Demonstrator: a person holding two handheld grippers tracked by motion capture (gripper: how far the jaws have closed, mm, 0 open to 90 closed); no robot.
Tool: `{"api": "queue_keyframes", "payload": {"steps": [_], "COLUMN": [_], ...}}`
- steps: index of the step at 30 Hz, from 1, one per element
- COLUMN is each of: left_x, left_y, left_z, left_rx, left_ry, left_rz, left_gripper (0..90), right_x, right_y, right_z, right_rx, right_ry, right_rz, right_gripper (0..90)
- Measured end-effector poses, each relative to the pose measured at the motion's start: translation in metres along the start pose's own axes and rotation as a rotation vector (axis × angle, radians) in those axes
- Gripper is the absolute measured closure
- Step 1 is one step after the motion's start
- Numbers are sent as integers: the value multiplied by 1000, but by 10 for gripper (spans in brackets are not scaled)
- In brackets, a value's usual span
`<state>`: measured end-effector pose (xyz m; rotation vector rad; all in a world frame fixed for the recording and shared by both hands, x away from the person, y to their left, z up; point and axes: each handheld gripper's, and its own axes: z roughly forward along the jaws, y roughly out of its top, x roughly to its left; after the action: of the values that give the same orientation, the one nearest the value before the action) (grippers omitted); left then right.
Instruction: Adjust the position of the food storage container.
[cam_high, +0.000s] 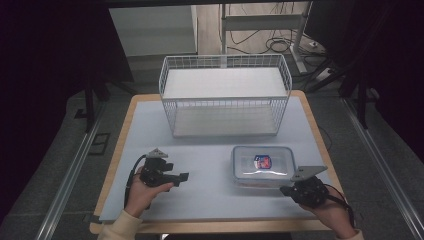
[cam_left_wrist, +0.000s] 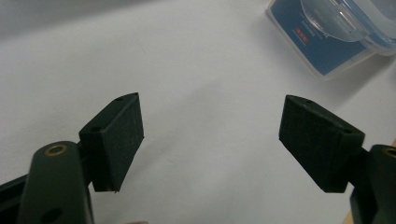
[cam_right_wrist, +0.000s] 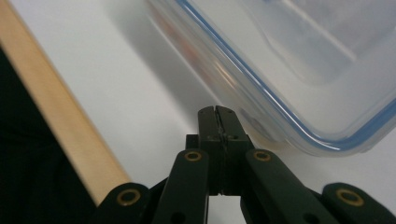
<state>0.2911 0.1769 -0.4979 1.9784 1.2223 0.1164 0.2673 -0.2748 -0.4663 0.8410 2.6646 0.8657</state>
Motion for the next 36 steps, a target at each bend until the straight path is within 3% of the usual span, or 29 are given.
{"api": "queue_keyframes", "payload": {"steps": [4,7,12,13,16,18,23,27,29,36], "left_x": [1,2,3,3,4,5,4,5,6,5], "left_y": [1,1,1,1,1,1,1,0,0,0], "left_z": [-1,-3,-4,-4,-3,-3,-3,-3,-3,-2], "left_rx": [-6,-14,-19,-20,-20,-19,-21,-22,-22,-18], "left_ry": [0,3,4,4,9,12,11,13,13,16], "left_rz": [-4,-6,-9,-10,-8,-8,-2,-5,-8,-6], "left_gripper": [218,218,218,217,216,215,212,210,210,210], "right_x": [-2,-17,-55,-68,-77,-92,-100,-100,-99,-98], "right_y": [18,32,41,41,40,35,26,20,16,11], "right_z": [-23,-31,-24,-21,-20,-16,-7,4,8,18], "right_rx": [-54,-79,-92,-101,-97,-64,-46,6,38,76], "right_ry": [-34,-55,-117,-140,-158,-213,-214,-210,-199,-166], "right_rz": [-8,45,134,165,196,230,250,250,252,254], "right_gripper": [900,900,900,900,900,900,900,900,900,900]}}
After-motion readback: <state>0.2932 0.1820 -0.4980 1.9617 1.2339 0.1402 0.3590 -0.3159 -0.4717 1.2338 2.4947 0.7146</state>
